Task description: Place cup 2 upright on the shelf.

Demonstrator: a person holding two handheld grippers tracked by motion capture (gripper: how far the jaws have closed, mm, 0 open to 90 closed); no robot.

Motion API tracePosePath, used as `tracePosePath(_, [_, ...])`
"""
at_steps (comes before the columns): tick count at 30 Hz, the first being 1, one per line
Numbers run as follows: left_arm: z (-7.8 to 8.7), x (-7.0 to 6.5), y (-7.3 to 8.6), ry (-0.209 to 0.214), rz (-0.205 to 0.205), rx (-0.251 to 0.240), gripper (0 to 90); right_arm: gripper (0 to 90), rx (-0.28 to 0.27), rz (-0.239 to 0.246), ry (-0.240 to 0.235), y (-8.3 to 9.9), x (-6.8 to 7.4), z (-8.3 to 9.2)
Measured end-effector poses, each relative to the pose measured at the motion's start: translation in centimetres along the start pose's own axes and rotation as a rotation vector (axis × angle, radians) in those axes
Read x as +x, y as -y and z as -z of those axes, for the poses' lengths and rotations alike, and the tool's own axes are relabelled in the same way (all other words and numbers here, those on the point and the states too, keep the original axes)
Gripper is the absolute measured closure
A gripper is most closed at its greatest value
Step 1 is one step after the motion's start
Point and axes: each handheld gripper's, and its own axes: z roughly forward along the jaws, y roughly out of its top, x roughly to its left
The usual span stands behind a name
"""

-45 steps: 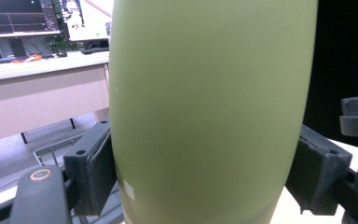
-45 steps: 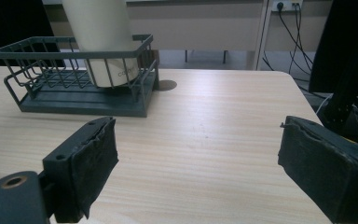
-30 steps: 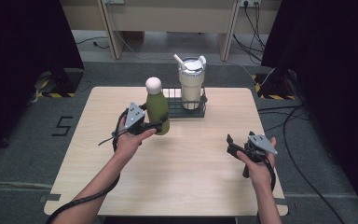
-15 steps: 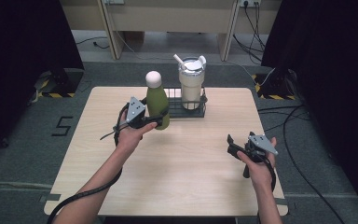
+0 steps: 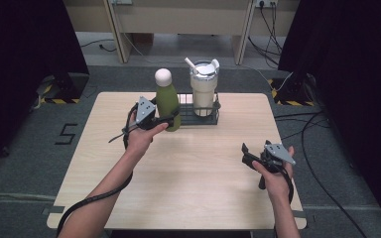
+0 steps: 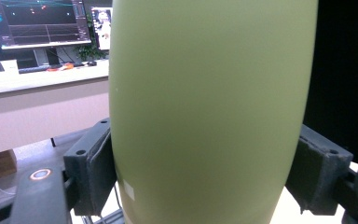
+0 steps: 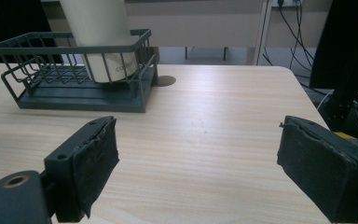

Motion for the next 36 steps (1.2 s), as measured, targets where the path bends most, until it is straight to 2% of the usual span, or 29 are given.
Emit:
tracePosePath(10, [-1.2,0.5,-1.0,-0.016,-0.019,-0.019,20.3,12.5,0.000,0.000,0.002,0.0,0.0,0.0])
tracePosePath(14, [-1.6,0.7,-1.3,-0.018,-0.006,-0.017,20.3,12.5,-0.002,-0.003,0.001,0.0,0.0,0.0])
tracePosePath(27, [-3.4,2.2,-2.2,-0.066,-0.009,-0.024,20.3,12.5,-0.004,-0.006,0.001,0.0,-0.2,0.0])
tracePosePath(29, [-3.6,2.4,-2.3,-0.069,-0.020,-0.016,20.3,12.5,-0.003,-0.005,0.001,0.1,-0.3,0.0])
tracePosePath(36, [-4.7,3.0,-2.5,-0.092,0.001,-0.019,20.3,12.5,0.000,-0.011,0.005,0.2,-0.4,0.0])
